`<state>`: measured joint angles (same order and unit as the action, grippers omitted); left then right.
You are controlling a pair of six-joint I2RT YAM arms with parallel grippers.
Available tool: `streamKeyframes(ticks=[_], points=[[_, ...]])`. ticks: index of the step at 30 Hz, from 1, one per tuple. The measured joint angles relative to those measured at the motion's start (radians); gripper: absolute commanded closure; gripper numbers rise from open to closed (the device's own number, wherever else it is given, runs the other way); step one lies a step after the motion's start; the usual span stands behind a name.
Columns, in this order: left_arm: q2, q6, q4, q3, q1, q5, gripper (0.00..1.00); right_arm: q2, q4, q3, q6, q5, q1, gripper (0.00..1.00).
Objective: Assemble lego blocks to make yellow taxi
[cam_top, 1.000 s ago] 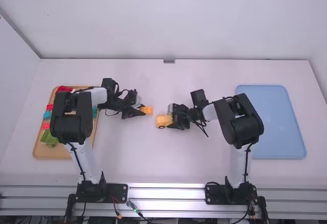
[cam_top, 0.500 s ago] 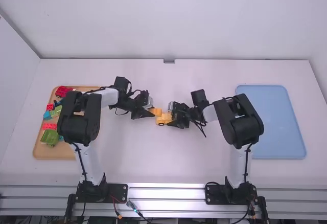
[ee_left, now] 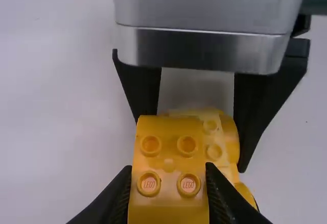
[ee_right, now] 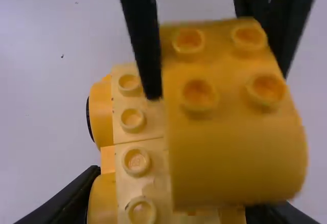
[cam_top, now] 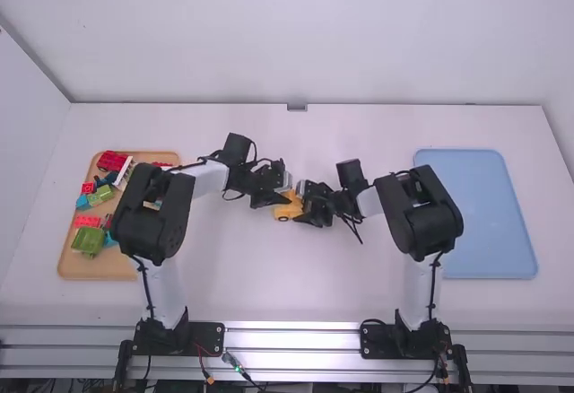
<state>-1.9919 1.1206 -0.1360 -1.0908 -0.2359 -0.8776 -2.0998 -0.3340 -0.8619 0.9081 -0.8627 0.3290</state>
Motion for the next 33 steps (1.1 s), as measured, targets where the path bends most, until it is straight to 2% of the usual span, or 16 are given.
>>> streamKeyframes(ticks=[4, 23, 33], points=[[0.005, -0.04, 0.056, 0.044, 0.0, -0.031, 0.98, 0.0, 0.004, 0.001, 0.003, -0.006, -0.003, 0.55], [0.012, -0.103, 0.026, 0.064, 0.0, -0.09, 0.98, 0.0, 0.008, 0.003, 0.015, -0.009, -0.002, 0.56], [0.031, -0.132, 0.206, 0.16, 0.0, -0.091, 0.98, 0.0, 0.008, 0.003, 0.019, -0.01, 0.002, 0.56]])
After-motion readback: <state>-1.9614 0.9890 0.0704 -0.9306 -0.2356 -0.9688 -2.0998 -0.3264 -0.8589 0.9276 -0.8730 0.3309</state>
